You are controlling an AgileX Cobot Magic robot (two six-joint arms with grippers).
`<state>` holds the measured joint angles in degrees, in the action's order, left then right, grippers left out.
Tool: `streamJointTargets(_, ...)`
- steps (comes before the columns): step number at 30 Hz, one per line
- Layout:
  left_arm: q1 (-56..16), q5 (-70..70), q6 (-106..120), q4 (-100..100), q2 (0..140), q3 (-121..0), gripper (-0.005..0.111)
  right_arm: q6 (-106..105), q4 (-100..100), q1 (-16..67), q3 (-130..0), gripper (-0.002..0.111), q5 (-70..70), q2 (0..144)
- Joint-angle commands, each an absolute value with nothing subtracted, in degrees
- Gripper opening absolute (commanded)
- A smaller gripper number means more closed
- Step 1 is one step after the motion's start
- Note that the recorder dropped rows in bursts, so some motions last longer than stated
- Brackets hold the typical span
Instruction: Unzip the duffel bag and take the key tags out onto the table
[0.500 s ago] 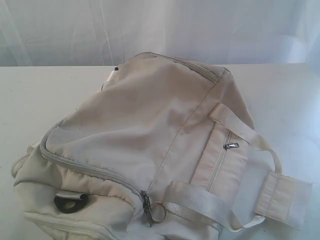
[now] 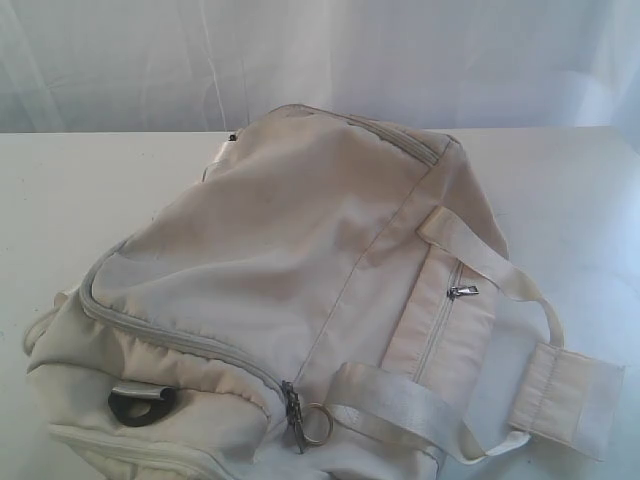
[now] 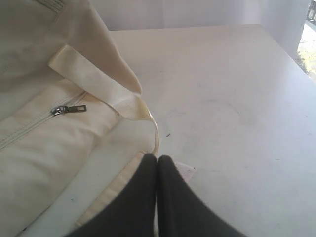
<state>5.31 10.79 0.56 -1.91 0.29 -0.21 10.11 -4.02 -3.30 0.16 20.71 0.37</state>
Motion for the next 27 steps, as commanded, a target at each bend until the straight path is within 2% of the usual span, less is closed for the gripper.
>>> streamJointTargets(1, 5.48, 10.63, 0.00, -2.40, 0.00, 0.00, 0.000, 10.32, -4.52, -3.53, 0.00, 0.000, 20.00, 0.00)
streamJointTargets(13, 5.48, 5.34, 0.36, -2.40, 0.00, 0.00, 0.000, 10.32, -4.52, -3.53, 0.00, 0.000, 18.78, 0.00)
streamJointTargets(15, 5.48, 0.74, 0.00, -2.40, 0.00, 0.00, 0.000, 10.32, -4.52, -3.53, 0.00, 0.000, 18.78, 0.00)
streamJointTargets(20, 5.48, -21.90, 0.00, -2.40, 0.00, 0.00, 0.000, 10.53, -4.52, -3.53, 0.00, 0.000, 17.16, 0.00)
streamJointTargets(27, 5.48, -36.23, 0.00, -2.40, 0.00, 0.00, 0.000, 10.70, -4.52, -3.53, 0.00, 0.000, 16.48, 0.00)
